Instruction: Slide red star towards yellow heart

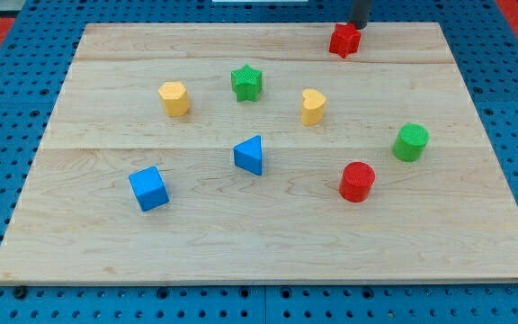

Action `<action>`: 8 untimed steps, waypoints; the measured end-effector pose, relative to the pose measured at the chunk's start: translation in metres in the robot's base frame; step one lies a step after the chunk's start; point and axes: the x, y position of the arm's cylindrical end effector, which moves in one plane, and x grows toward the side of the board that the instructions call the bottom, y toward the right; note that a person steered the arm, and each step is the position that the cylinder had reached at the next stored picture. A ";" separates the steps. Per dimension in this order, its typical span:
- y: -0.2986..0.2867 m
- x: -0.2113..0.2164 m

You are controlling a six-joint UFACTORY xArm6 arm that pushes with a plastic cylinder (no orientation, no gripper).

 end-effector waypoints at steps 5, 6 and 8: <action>-0.018 0.013; -0.005 0.030; -0.115 0.019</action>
